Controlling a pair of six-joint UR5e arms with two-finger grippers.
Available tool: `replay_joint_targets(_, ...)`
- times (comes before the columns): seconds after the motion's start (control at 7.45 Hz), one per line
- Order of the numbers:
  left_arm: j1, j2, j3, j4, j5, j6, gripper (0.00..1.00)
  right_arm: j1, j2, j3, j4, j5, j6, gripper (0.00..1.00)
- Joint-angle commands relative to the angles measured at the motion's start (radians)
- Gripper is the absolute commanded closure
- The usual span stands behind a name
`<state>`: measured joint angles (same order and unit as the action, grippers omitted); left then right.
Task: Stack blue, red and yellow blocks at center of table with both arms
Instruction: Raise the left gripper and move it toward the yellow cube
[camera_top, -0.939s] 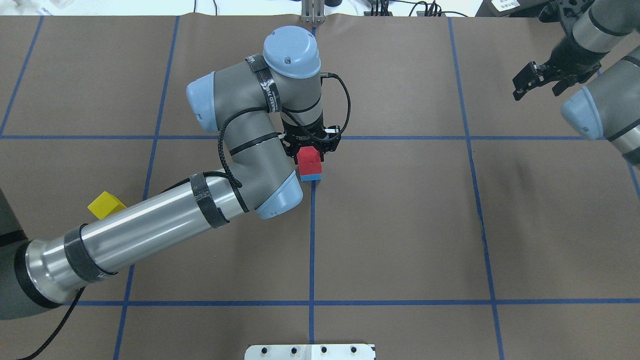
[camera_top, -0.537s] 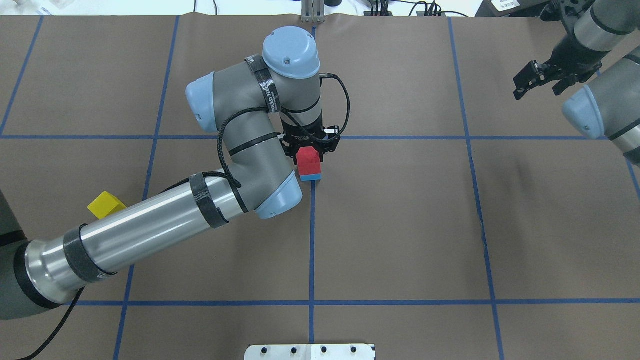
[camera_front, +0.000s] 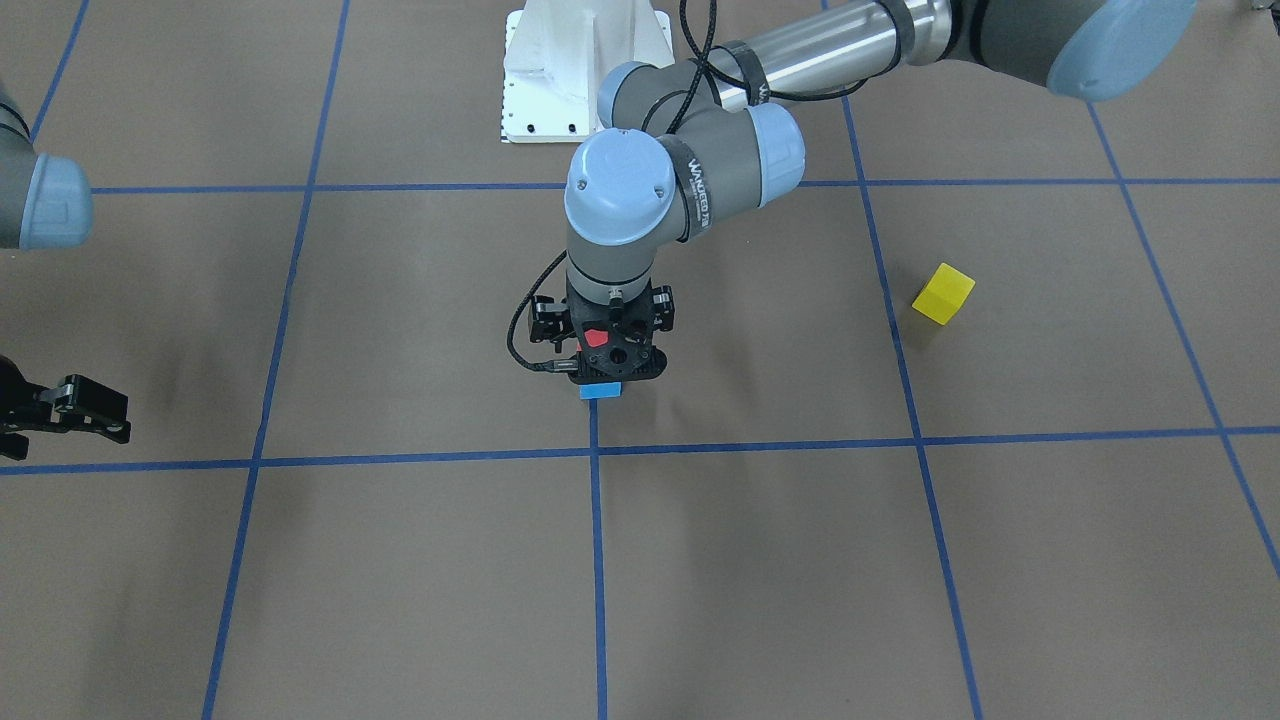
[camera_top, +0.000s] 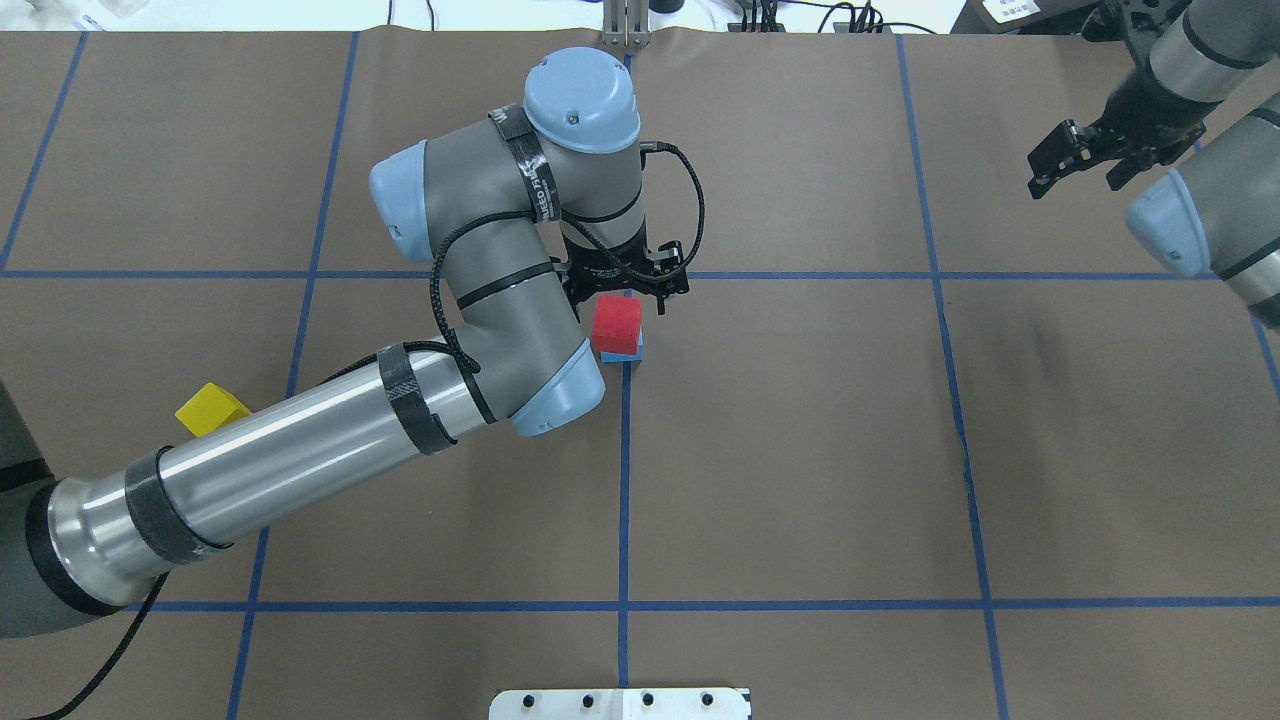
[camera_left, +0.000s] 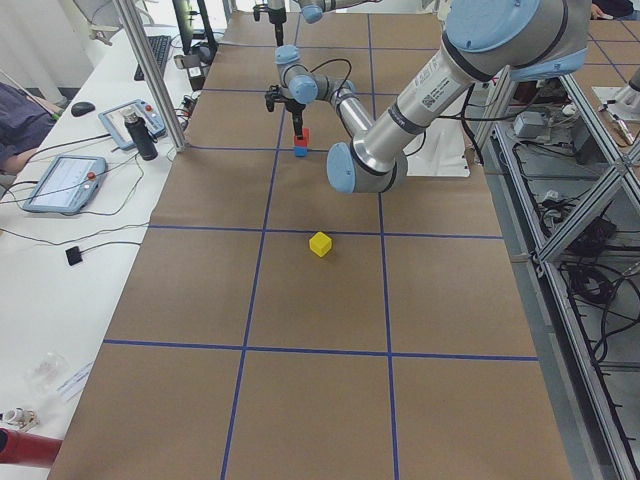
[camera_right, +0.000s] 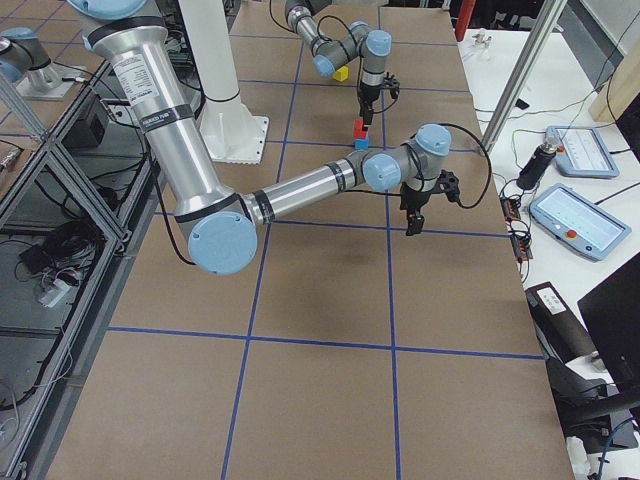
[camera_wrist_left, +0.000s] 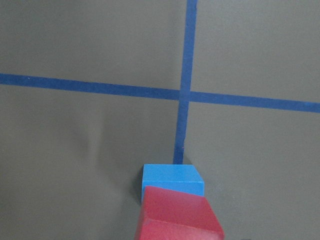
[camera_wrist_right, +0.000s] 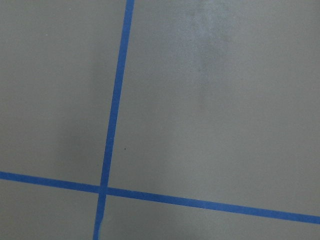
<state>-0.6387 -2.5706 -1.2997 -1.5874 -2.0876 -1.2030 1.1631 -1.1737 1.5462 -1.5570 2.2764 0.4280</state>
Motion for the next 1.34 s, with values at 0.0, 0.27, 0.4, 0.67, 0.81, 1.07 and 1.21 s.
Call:
replay_joint_targets(0.0,-0.065,0.015,-0.099,0.032,-0.014,0.006,0.00,0.023,-0.030,0.023,-0.002,0.017,-0.015,0.01)
replay_joint_targets(0.27,-0.116,0.207,-0.395,0.146,-0.032,0.177,0.00,0.082,-0.093,0.057,-0.003,0.052,-0.067,0.01)
replay_joint_targets(0.4,-0.151,0.318,-0.520,0.189,-0.032,0.271,0.00,0.104,-0.127,0.083,-0.005,0.054,-0.078,0.01)
replay_joint_targets(0.67,-0.221,0.586,-0.698,0.181,-0.032,0.511,0.00,0.162,-0.207,0.101,-0.003,0.054,-0.205,0.01)
replay_joint_targets(0.81,-0.239,0.703,-0.748,0.166,-0.028,0.586,0.00,0.177,-0.245,0.110,0.000,0.060,-0.250,0.01)
replay_joint_targets(1.07,-0.239,0.823,-0.703,-0.050,-0.020,0.640,0.00,0.188,-0.300,0.162,0.000,0.061,-0.261,0.01)
replay_joint_targets(1.21,-0.233,0.892,-0.663,-0.186,-0.020,0.642,0.00,0.188,-0.340,0.193,0.000,0.060,-0.261,0.01)
